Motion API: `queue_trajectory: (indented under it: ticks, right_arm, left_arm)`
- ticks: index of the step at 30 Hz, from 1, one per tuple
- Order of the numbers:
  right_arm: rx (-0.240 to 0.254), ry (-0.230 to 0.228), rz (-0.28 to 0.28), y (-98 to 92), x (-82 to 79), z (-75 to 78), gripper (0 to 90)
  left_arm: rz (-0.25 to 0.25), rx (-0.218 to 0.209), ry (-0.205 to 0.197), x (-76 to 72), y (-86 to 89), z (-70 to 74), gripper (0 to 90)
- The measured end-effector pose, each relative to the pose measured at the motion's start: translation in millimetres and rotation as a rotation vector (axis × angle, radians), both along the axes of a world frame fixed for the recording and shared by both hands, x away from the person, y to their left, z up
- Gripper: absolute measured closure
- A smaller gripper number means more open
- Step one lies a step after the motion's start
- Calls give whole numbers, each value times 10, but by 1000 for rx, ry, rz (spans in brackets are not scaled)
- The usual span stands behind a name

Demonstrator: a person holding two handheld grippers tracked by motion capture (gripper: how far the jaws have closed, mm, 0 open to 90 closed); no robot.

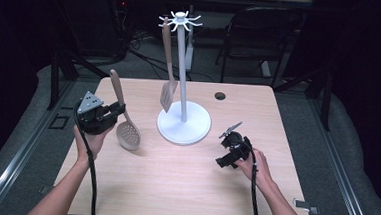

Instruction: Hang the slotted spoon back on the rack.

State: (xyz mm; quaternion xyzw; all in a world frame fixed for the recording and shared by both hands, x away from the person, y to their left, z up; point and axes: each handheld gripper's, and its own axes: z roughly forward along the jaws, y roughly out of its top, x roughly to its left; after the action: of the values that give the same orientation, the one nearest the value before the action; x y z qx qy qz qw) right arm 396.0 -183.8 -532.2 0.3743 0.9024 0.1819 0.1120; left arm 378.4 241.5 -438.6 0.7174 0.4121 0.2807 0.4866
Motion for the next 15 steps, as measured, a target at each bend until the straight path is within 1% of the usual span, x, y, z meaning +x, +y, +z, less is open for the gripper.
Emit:
queue_trajectory:
  ticks: [1,4,5,6,7,10,12,15]
  right_arm:
    - [-3,0,-1,-2,-2,-1,115]
    - [-3,0,-1,-9,-5,-2,116]
    - [11,-7,-13,-12,-14,-15,116]
    - [-4,-1,-4,-19,-9,-4,116]
    - [-10,0,-3,-24,-9,-4,116]
    - [0,2,-9,-33,-15,-9,116]
    - [-12,-3,-15,-45,-25,2,116]
    - [-7,-4,-20,-50,-31,6,116]
  left_arm:
    - [0,-4,-7,7,-17,11,761]
    - [-9,-1,-11,23,-46,47,761]
    - [-17,-2,-19,35,-74,74,761]
    - [-21,-1,-22,41,-89,89,761]
    - [-21,-1,-22,41,-89,89,761]
    - [-34,1,-25,69,-144,125,761]
    - [-45,8,-25,90,-182,141,761]
    - [-59,14,-30,114,-245,166,760]
